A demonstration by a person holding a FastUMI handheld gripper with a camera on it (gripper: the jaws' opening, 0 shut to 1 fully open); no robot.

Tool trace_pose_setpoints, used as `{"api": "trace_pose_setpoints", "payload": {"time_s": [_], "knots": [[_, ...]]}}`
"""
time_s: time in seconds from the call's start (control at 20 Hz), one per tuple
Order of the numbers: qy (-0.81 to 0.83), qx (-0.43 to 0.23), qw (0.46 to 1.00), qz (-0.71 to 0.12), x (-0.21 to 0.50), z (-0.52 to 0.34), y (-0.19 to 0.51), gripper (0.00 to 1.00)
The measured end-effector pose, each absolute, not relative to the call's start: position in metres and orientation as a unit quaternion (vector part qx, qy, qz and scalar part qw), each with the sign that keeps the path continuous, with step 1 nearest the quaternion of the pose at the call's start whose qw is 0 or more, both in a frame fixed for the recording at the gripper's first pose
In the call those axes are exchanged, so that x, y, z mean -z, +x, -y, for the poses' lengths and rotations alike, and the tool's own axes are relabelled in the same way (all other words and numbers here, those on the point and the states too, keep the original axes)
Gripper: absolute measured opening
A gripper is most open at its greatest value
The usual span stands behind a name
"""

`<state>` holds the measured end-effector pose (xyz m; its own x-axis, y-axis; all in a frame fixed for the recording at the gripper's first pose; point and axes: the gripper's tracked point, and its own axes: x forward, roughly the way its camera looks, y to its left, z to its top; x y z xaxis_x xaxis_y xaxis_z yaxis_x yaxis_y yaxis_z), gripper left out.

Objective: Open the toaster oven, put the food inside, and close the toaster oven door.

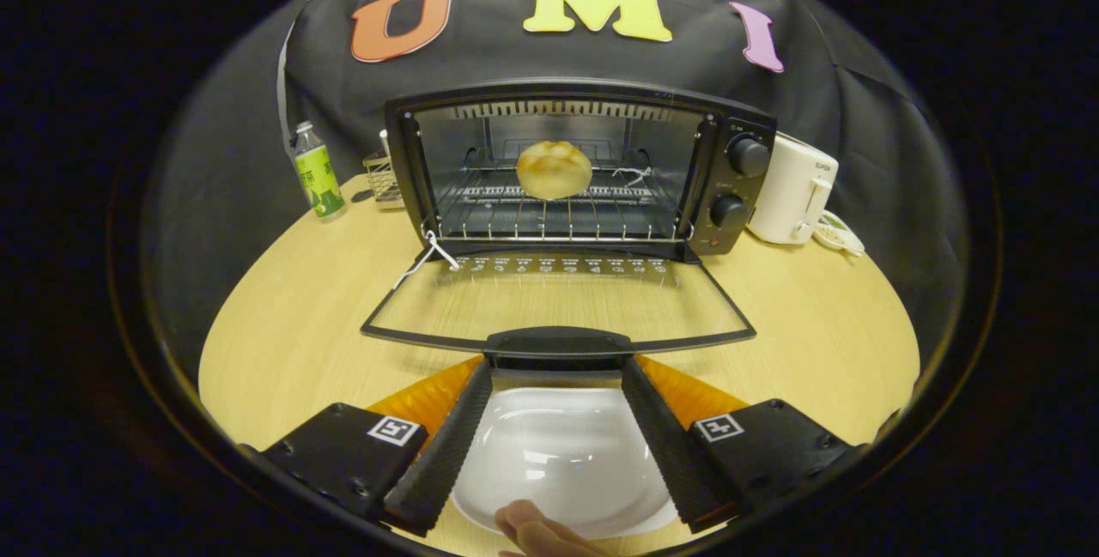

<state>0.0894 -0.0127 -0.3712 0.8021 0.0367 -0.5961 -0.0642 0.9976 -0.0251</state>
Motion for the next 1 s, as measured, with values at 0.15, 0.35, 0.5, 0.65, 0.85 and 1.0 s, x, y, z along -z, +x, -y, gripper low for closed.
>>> {"api": "trace_pose_setpoints", "payload": {"time_s": [0.15,0.35,0.5,0.65,0.85,1.0], "knots": [[-0.011,-0.033,0.952,-0.305,0.352,0.012,0.092,1.0],[-0.008,-0.04,0.961,-0.273,0.329,0.011,0.099,1.0],[-0.017,-0.035,0.968,-0.249,0.317,0.009,0.104,1.0],[-0.025,-0.018,0.966,-0.257,0.323,0.009,0.105,1.0],[-0.027,-0.015,0.975,-0.222,0.308,0.007,0.11,1.0],[-0.032,-0.024,0.985,-0.169,0.289,0.005,0.12,1.0]]}}
